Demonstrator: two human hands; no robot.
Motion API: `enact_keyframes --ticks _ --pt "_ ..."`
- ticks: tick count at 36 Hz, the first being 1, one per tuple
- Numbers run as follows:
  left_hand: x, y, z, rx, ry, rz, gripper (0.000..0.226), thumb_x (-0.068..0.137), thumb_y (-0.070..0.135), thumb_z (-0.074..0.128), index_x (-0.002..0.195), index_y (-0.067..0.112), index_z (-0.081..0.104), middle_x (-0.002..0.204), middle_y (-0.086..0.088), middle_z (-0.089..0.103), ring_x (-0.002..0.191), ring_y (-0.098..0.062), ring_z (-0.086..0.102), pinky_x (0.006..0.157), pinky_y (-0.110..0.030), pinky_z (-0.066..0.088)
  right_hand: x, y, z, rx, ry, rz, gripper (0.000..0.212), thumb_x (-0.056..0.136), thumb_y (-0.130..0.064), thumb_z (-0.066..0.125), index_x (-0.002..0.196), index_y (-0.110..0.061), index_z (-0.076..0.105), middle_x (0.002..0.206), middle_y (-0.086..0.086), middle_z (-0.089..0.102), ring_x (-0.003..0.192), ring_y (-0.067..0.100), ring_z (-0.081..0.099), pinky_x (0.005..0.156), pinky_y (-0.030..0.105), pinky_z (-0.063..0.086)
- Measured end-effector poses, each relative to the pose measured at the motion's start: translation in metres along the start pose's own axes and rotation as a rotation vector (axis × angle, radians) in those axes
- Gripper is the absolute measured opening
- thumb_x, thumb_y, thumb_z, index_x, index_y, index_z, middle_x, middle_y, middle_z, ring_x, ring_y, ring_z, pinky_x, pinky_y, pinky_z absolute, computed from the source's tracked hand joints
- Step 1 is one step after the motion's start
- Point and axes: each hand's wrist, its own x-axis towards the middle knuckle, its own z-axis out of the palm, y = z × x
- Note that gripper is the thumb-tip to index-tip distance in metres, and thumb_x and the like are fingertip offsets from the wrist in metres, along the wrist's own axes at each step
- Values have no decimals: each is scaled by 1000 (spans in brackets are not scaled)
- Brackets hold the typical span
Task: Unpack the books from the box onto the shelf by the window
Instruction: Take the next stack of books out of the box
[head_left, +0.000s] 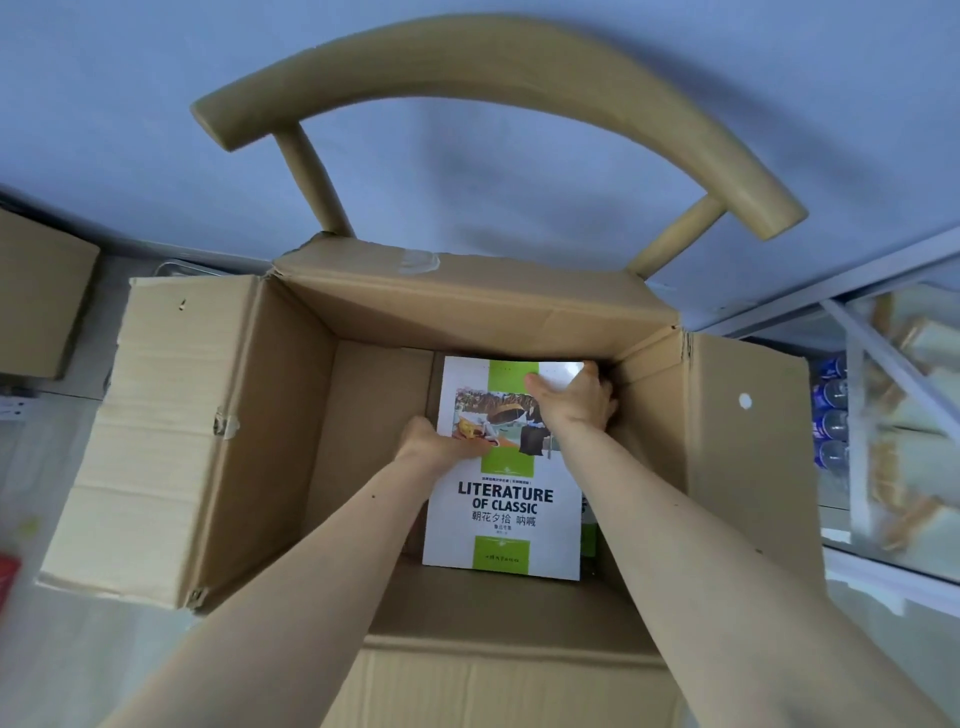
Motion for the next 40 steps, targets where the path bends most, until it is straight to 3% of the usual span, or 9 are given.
enact_keyframes --ticks 5,12,17,23,27,31,34,38,40 --pt "1 -4 15 -132 8 -9 58 60 17 93 103 10 54 100 -12 69 85 -29 70 79 -48 59 3 3 -2 27 11 3 74 81 -47 73 134 -5 43 139 16 51 132 38 38 101 38 37" --pt "5 1 10 -272 -192 -88 72 64 12 92 124 0 55 108 -18 71 91 -30 71 79 -44 58 4 4 -3 39 9 -2 75 83 -43 73 138 -5 40 141 14 51 134 36 35 102 40 38" --pt "2 0 15 -301 -250 -80 63 70 10 88 124 -1 58 111 -20 70 101 -36 68 92 -53 53 3 5 -7 87 -3 1 75 82 -40 76 138 -4 41 140 15 52 135 35 38 103 40 39" --pt "-7 -4 -3 -364 -304 -39 50 71 7 86 114 -1 61 86 -15 76 72 -27 75 52 -36 59 0 0 -11 124 -85 -22 90 77 -47 78 147 -8 36 149 10 44 141 31 33 108 38 36" --pt "-16 -5 -26 -385 -351 18 37 72 7 84 105 2 67 89 -15 77 77 -29 75 56 -36 59 -4 -2 -18 101 -179 -66 102 64 -62 80 146 -18 38 147 8 42 137 30 38 111 41 37" --pt "-26 -10 -52 -420 -391 116 50 65 7 84 110 4 63 98 -18 75 86 -33 74 62 -39 60 -17 0 -25 439 -291 -29 118 39 -54 93 134 -17 33 120 2 60 101 16 65 78 31 56" --pt "-33 -15 -68 -425 -423 205 64 63 6 84 121 3 57 108 -22 71 98 -38 71 75 -45 60 -27 -5 -30 575 -391 -22 138 16 -52 95 134 -13 37 117 2 64 100 19 68 87 38 57" --pt "-42 -20 -78 -434 -380 330 68 62 10 88 122 3 57 109 -20 72 99 -37 70 84 -50 58 -39 -17 -36 731 -469 -99 117 11 -39 100 116 -14 53 106 6 73 95 23 73 83 44 59" --pt "-46 -21 -78 -469 -345 394 73 56 18 93 120 3 60 110 -18 72 101 -36 70 83 -47 58 -45 -24 -40 766 -423 -160 109 14 -34 100 111 -17 52 95 -1 75 87 16 74 69 33 60"
